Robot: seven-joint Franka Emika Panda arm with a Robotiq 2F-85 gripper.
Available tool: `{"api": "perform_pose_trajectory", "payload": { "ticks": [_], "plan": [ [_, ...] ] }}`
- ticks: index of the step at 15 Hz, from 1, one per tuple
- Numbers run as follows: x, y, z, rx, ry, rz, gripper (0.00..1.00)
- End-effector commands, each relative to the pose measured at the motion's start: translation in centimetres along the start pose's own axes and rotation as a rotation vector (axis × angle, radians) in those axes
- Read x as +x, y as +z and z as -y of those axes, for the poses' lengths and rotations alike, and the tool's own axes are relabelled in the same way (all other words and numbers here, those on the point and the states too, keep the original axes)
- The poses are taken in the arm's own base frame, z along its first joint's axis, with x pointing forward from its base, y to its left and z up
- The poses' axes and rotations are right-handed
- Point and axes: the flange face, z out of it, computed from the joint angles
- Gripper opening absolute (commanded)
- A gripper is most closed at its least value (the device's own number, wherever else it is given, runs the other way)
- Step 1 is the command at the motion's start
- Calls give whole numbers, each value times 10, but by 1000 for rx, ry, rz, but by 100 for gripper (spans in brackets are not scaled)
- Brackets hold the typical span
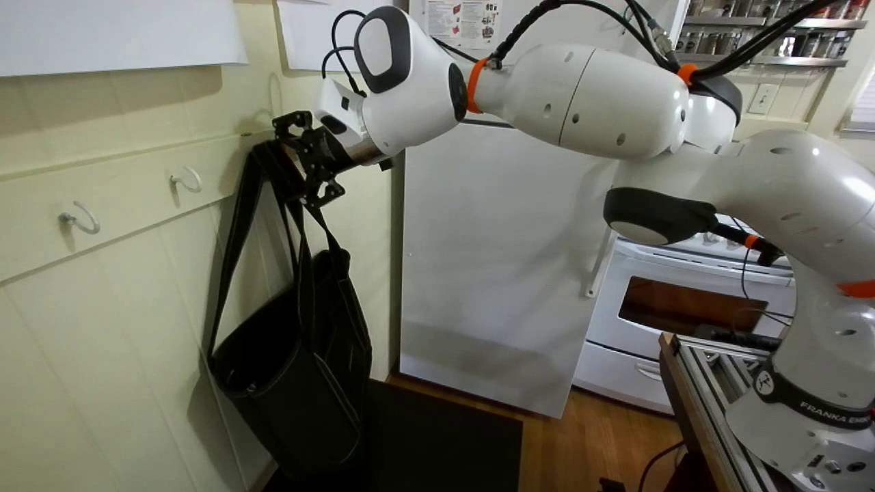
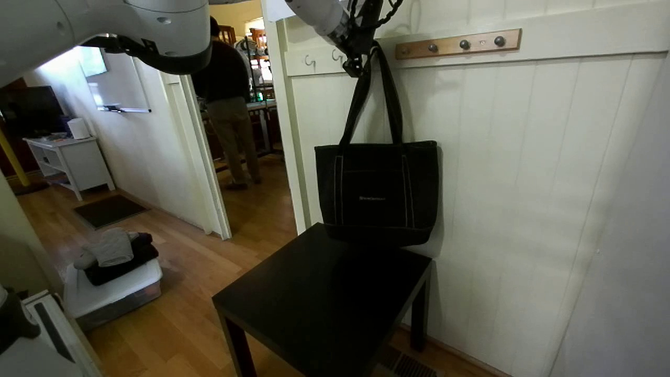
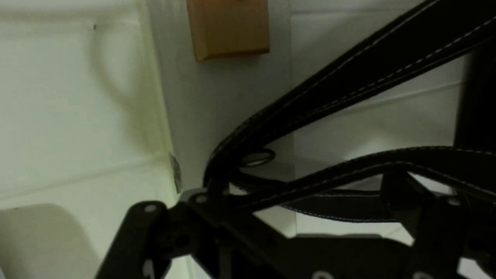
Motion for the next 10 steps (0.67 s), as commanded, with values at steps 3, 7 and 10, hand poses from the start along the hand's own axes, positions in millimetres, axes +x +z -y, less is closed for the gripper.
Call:
{"api": "perform_pose_trajectory", "payload": {
  "ticks": [3,7,10],
  "plan": [
    [0,3,7,27,-26,-28,100],
    [-3,-1,15,89,-42,-29,100],
    [-4,-10,27,188,-56,-48,100]
  ]
}}
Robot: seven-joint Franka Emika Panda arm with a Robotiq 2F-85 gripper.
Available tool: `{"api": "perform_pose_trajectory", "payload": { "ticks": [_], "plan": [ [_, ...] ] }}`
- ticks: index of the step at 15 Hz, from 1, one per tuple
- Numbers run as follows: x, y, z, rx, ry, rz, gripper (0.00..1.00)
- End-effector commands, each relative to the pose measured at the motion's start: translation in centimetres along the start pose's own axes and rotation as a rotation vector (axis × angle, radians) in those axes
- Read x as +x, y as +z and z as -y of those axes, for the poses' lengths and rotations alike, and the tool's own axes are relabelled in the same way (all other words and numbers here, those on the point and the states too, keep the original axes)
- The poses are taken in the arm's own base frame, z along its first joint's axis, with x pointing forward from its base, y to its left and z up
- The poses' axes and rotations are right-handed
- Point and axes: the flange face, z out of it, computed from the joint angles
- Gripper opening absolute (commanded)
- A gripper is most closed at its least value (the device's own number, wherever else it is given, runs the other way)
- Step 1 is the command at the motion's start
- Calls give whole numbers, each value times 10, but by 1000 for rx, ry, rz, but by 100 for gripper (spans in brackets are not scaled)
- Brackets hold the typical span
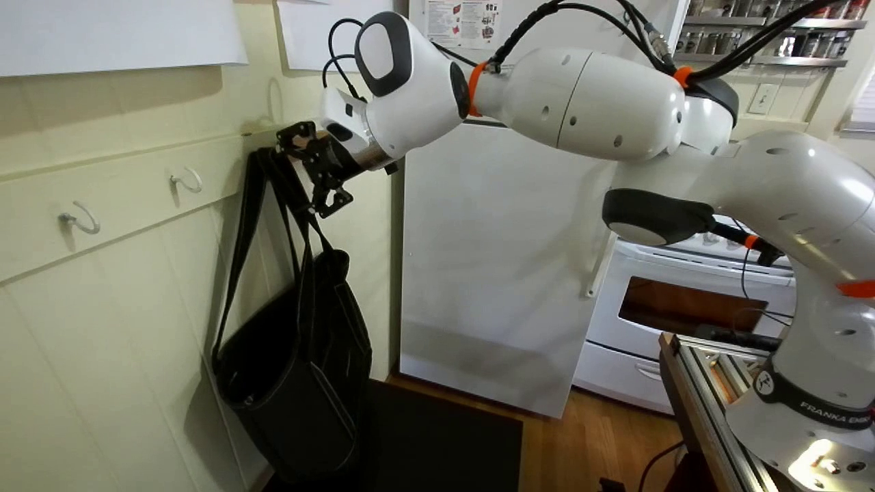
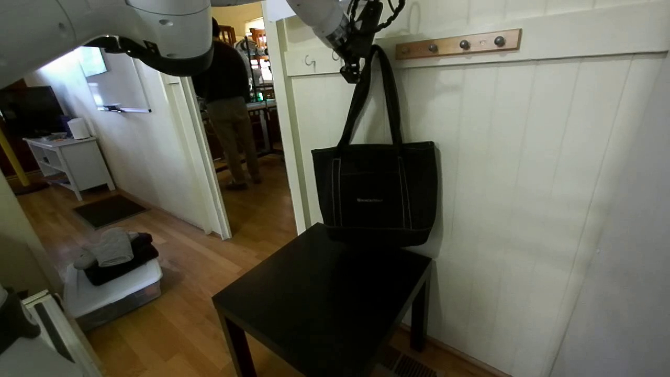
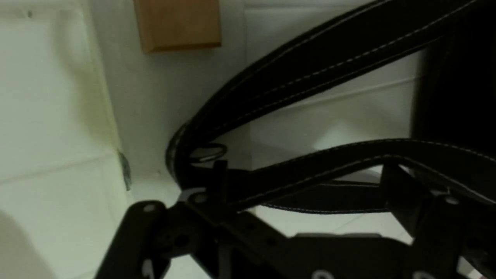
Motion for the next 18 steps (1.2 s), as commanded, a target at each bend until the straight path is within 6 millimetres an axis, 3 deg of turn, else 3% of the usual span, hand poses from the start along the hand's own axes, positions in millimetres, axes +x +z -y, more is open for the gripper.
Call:
{"api": "perform_pose_trajectory", "payload": {
  "ticks": [1,13,18],
  "plan": [
    [-1,-7,17,125,-39,-29,100],
    [-1,-42,36,392,-124,-32,100],
    [0,-33,59,457,-129,20,100]
  ]
}}
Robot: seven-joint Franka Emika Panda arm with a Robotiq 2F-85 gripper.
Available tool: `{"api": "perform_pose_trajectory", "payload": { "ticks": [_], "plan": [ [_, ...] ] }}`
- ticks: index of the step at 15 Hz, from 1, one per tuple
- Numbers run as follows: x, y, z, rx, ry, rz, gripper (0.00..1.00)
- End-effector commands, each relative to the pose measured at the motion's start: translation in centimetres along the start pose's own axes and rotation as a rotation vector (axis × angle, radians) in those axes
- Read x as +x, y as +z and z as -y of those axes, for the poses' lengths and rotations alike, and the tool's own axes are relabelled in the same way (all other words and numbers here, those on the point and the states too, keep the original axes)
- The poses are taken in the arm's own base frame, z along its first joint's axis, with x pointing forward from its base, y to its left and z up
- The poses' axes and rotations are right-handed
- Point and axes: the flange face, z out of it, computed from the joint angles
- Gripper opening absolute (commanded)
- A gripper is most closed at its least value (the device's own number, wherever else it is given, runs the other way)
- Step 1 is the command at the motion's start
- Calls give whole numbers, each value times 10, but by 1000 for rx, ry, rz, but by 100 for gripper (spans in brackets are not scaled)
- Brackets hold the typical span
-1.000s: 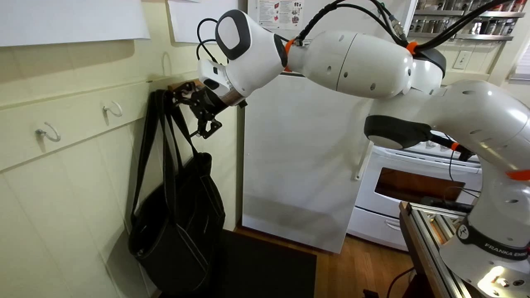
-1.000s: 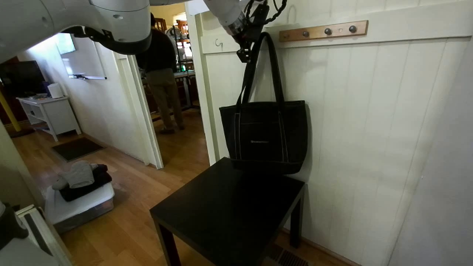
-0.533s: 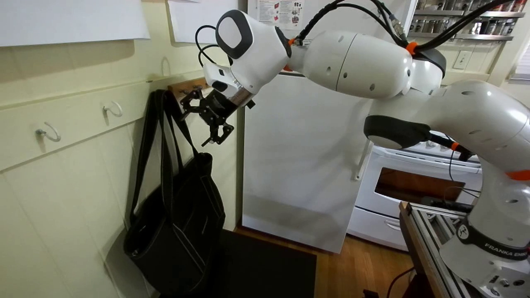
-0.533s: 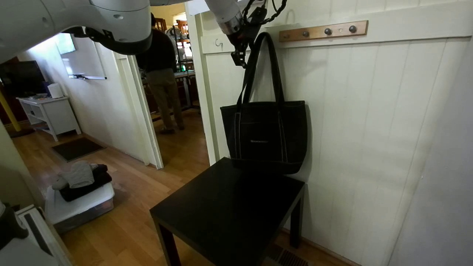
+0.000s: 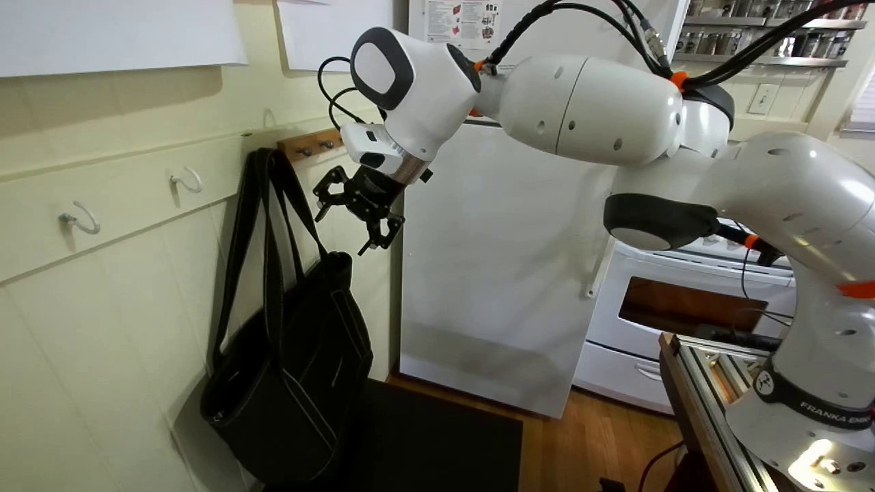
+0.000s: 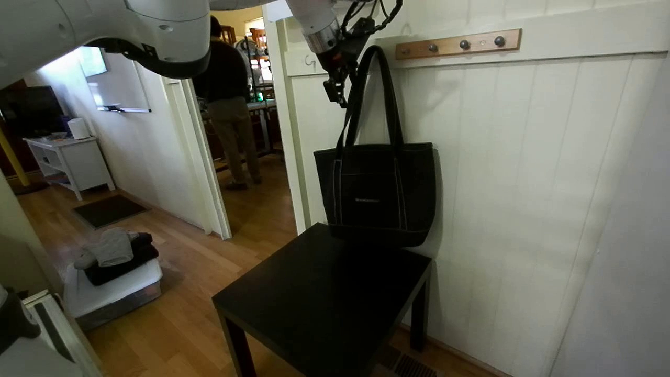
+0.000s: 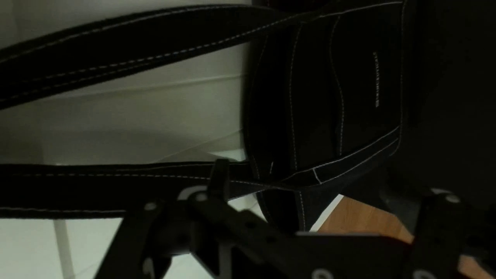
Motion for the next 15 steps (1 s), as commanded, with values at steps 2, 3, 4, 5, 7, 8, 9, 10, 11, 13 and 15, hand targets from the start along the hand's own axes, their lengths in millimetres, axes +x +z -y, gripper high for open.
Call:
{"api": "perform_pose_trajectory", "payload": {
  "ticks": [2,3,4,5,7,8,9,10,11,13,15],
  "plan": [
    [4,3,13,74,47,23,100],
    [3,1,13,74,74,23,100],
    [2,-3,11,68,102,22,100],
    [0,-8,9,64,143,10,100],
    [-7,-15,5,50,264,3,100],
    [-10,-19,3,43,315,4,100],
    [-12,-22,0,35,367,7,100],
    [-14,-25,-2,20,416,25,100],
    [-15,-28,-4,14,452,35,100],
    [-16,-32,-6,3,513,55,100],
    [-18,-34,-7,-6,588,74,100]
  ]
}}
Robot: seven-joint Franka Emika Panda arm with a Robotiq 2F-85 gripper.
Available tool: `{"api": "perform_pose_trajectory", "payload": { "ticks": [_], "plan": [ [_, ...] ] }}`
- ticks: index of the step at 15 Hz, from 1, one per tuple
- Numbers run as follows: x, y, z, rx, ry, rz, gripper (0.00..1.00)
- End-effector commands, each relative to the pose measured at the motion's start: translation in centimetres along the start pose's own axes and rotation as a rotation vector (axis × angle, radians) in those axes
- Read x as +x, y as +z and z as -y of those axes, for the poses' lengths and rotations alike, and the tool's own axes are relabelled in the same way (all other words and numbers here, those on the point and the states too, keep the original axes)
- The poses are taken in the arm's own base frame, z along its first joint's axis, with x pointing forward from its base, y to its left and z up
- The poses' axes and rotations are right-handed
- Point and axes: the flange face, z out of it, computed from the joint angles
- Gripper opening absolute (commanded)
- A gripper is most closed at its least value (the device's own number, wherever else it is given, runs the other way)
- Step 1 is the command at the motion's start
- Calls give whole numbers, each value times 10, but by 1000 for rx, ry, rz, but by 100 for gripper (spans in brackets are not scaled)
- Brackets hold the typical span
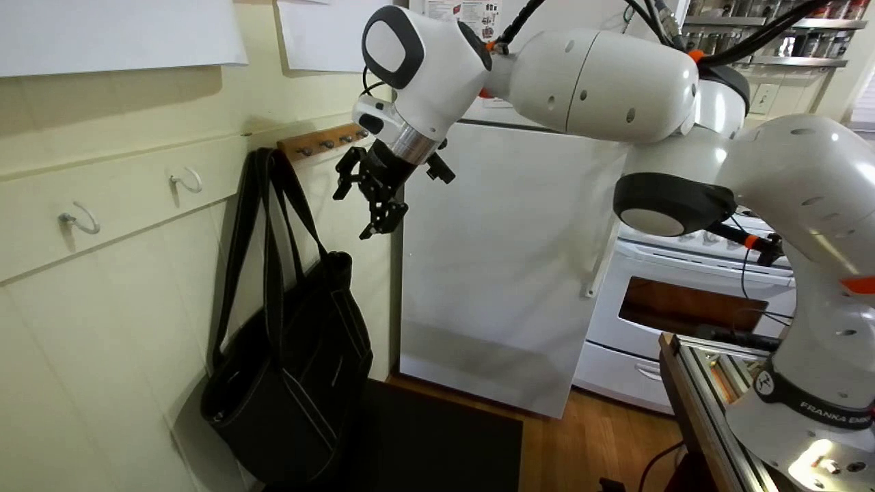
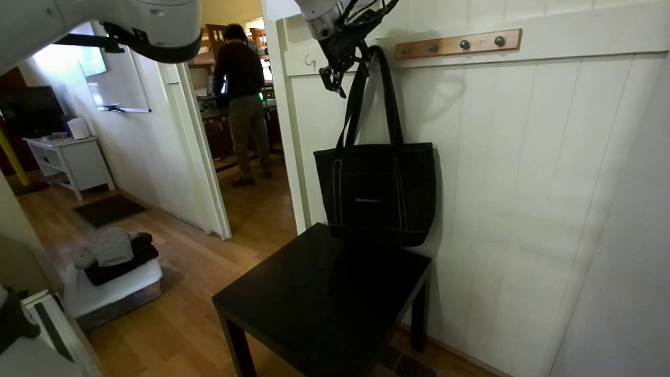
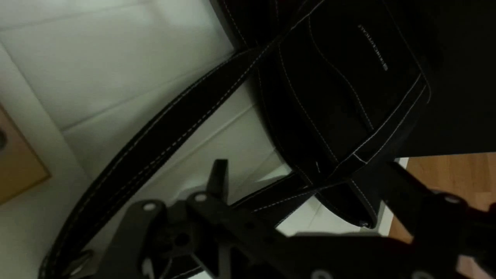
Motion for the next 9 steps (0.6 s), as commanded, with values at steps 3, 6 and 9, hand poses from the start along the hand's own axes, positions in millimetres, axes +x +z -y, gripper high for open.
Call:
{"api": "perform_pose_trajectory", "payload": {
  "ticks": [3,6,9],
  "plan": [
    [-5,-9,-2,-13,223,45,100],
    [-18,-13,-9,-26,358,53,100],
    [-33,-16,-16,-19,487,45,100]
  ]
}}
